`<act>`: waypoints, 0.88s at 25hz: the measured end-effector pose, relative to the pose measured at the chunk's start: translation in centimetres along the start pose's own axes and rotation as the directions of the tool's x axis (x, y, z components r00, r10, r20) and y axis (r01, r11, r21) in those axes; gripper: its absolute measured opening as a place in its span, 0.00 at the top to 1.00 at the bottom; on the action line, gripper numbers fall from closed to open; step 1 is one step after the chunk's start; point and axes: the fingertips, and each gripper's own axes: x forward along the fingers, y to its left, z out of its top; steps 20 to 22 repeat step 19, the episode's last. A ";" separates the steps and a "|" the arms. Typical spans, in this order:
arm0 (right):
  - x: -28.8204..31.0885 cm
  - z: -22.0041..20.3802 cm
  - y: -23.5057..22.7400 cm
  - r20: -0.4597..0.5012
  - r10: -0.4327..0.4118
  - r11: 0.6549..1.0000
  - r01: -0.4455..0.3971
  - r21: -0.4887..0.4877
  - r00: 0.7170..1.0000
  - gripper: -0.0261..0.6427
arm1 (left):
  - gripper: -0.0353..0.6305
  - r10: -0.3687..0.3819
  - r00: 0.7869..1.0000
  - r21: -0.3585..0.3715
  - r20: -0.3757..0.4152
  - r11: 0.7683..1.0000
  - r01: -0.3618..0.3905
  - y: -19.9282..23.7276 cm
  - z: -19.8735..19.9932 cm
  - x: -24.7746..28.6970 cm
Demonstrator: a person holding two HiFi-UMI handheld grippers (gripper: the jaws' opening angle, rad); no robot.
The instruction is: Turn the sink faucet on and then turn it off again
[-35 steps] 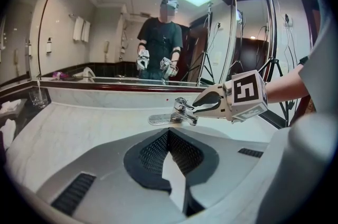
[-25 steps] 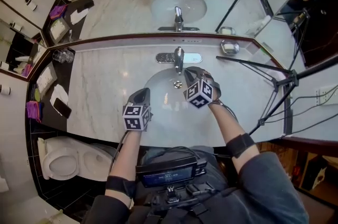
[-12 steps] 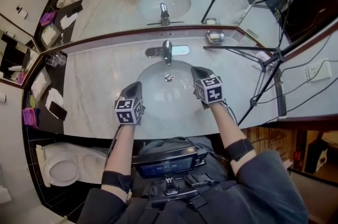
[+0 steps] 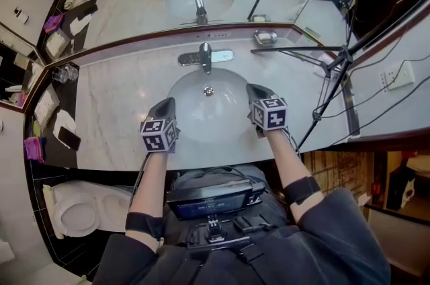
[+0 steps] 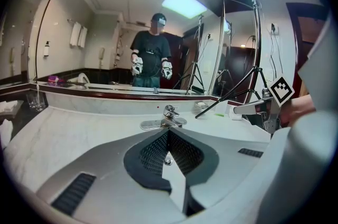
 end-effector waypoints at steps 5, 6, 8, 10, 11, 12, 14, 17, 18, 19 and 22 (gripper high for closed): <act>-0.1 0.4 0.1 0.013 0.001 1.000 -0.001 -0.003 1.000 0.94 | 0.94 0.002 1.000 0.010 0.013 1.000 -0.002 0.1 0.7 -0.2; 0.0 0.5 0.1 0.014 0.003 1.000 -0.003 -0.003 1.000 0.94 | 0.94 0.003 1.000 0.012 0.016 1.000 -0.003 0.1 0.9 -0.2; 0.2 0.7 0.1 0.017 0.004 1.000 -0.004 -0.004 1.000 0.94 | 0.94 0.006 1.000 0.016 0.019 1.000 -0.006 0.3 1.2 -0.2; 0.4 1.1 0.2 0.022 0.005 1.000 -0.005 -0.007 1.000 0.94 | 0.94 0.007 1.000 0.019 0.024 1.000 -0.008 0.5 1.5 -0.2; 0.5 1.3 0.2 0.025 0.007 1.000 -0.007 -0.008 1.000 0.94 | 0.94 0.008 1.000 0.021 0.026 1.000 -0.009 0.7 1.6 -0.2; 0.6 1.5 0.3 0.028 0.008 1.000 -0.008 -0.008 1.000 0.94 | 0.94 0.010 1.000 0.022 0.027 1.000 -0.010 0.8 1.8 -0.1; 1.0 1.6 0.2 0.029 0.009 1.000 -0.009 -0.007 1.000 0.94 | 0.94 0.013 1.000 0.023 0.027 1.000 -0.013 1.0 1.9 0.0; 1.6 1.7 -0.1 0.027 0.009 1.000 -0.009 -0.006 1.000 0.94 | 0.94 0.014 1.000 0.022 0.028 1.000 -0.015 1.3 2.3 0.5; 1.7 1.8 -0.2 0.026 0.008 1.000 -0.008 -0.008 1.000 0.94 | 0.94 0.014 1.000 0.022 0.028 1.000 -0.015 1.4 2.4 0.6; 1.9 1.8 -0.3 0.025 0.007 1.000 -0.007 -0.010 1.000 0.94 | 0.94 0.014 0.999 0.021 0.028 1.000 -0.015 1.5 2.5 0.8; 1.9 1.8 -0.3 0.025 0.007 1.000 -0.007 -0.010 1.000 0.94 | 0.94 0.014 0.999 0.021 0.028 1.000 -0.015 1.5 2.5 0.8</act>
